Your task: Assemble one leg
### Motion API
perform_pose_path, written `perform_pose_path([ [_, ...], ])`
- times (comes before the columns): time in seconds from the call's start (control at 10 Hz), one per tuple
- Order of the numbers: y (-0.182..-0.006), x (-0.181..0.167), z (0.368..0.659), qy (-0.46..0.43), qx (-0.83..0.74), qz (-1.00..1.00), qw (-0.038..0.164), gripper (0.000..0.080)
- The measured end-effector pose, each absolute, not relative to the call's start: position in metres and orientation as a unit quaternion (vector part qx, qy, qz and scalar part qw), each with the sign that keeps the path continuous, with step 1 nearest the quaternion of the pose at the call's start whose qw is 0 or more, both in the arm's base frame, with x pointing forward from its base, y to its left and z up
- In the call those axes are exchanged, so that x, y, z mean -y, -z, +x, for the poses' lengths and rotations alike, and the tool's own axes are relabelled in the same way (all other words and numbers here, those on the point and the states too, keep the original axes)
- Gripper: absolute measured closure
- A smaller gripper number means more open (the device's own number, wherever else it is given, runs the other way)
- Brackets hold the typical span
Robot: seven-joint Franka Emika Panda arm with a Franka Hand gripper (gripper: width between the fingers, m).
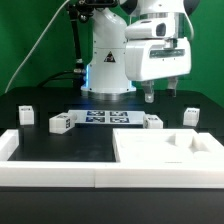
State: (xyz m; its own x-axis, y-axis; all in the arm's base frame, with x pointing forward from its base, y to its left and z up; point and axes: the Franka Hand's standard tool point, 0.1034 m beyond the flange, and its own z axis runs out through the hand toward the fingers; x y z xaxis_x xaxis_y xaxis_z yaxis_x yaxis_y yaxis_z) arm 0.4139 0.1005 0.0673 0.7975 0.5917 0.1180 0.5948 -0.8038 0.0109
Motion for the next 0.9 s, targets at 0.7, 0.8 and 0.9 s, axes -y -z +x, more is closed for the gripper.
perform_pose_path([
  [0.7, -0.059, -0.125, 0.406, 0.053, -0.011, -0.997, 0.051, 0.015],
  [0.8, -0.056, -0.135, 0.394, 0.057, -0.088, -0.993, 0.059, 0.015],
  [0.9, -0.054, -0.141, 0.386, 0.053, -0.122, -0.989, 0.061, 0.015],
])
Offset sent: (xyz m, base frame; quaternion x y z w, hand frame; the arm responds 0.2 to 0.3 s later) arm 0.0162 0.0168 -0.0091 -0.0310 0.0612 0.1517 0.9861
